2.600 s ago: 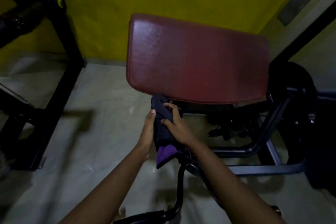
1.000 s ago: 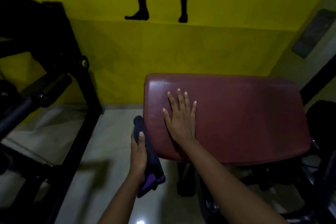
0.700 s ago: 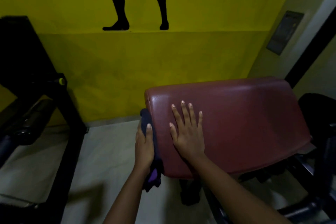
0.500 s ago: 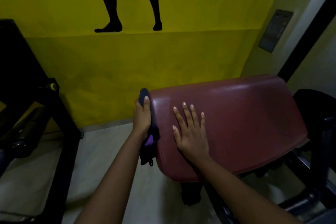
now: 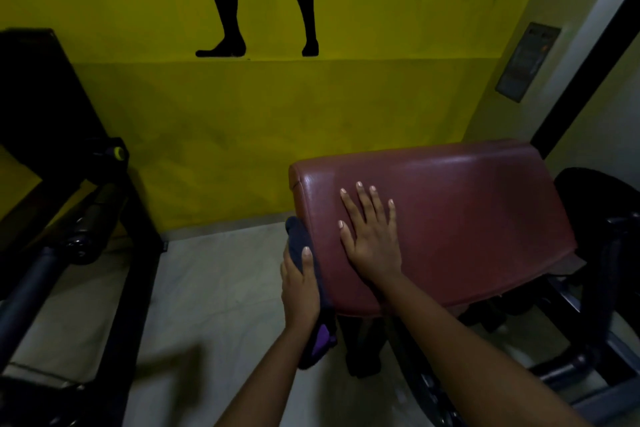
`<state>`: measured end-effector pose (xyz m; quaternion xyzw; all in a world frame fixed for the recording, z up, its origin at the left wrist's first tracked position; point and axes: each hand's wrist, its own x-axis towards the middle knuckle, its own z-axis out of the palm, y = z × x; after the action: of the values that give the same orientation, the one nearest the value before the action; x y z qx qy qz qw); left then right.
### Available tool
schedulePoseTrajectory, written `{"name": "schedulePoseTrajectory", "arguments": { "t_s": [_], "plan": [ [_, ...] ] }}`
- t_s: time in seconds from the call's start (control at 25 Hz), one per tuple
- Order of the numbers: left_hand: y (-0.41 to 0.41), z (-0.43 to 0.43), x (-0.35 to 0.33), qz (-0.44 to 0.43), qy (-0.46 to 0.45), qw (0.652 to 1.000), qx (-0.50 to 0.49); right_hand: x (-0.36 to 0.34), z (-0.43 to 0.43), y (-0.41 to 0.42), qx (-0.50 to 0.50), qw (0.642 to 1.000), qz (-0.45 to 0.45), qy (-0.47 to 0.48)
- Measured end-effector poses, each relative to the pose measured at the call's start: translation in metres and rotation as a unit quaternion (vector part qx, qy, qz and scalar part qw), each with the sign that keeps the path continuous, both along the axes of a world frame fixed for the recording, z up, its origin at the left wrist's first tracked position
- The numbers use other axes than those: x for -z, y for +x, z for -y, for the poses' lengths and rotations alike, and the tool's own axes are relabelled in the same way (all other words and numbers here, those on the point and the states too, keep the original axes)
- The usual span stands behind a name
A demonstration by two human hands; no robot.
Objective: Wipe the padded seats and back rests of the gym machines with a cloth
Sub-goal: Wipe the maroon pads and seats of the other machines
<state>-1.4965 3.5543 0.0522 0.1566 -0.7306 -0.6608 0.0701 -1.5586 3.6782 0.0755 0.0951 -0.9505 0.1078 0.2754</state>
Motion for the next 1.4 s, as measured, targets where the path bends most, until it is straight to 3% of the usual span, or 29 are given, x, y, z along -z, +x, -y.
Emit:
{"name": "schedulePoseTrajectory", "arguments": {
  "t_s": [0.24, 0.4, 0.52, 0.64, 0.8, 0.92, 1.04, 1.2, 1.4],
  "plan": [
    [0.014, 0.034, -0.009, -0.019, -0.041, 0.998, 0.051, -0.009, -0.004, 0.007, -0.047, 0.996, 0.042, -0.068],
    [-0.009, 0.074, -0.04, -0.007, 0.04, 0.999, 0.006, -0.031, 0.023, 0.019, -0.089, 0.975, 0.041, -0.197],
    [-0.033, 0.096, -0.061, -0.051, 0.086, 0.995, -0.019, -0.047, 0.079, 0.023, -0.167, 0.934, 0.054, -0.312],
    [-0.065, 0.122, -0.078, -0.087, 0.152, 0.984, -0.034, -0.063, 0.134, 0.001, -0.229, 0.885, 0.138, -0.382],
    [-0.119, 0.155, -0.104, -0.023, 0.238, 0.968, 0.074, -0.062, 0.197, -0.067, -0.243, 0.823, 0.251, -0.448],
    [-0.186, 0.17, -0.114, 0.028, 0.234, 0.962, 0.137, -0.057, 0.224, -0.138, -0.198, 0.826, 0.229, -0.475],
    [-0.253, 0.172, -0.12, 0.025, 0.225, 0.961, 0.161, -0.06, 0.226, -0.207, -0.159, 0.829, 0.226, -0.486],
    [-0.336, 0.163, -0.127, 0.015, 0.291, 0.945, 0.152, -0.064, 0.222, -0.277, -0.095, 0.819, 0.198, -0.53],
    [-0.435, 0.155, -0.114, -0.016, 0.187, 0.975, 0.122, -0.066, 0.199, -0.364, -0.069, 0.824, 0.176, -0.534]
  ]
}}
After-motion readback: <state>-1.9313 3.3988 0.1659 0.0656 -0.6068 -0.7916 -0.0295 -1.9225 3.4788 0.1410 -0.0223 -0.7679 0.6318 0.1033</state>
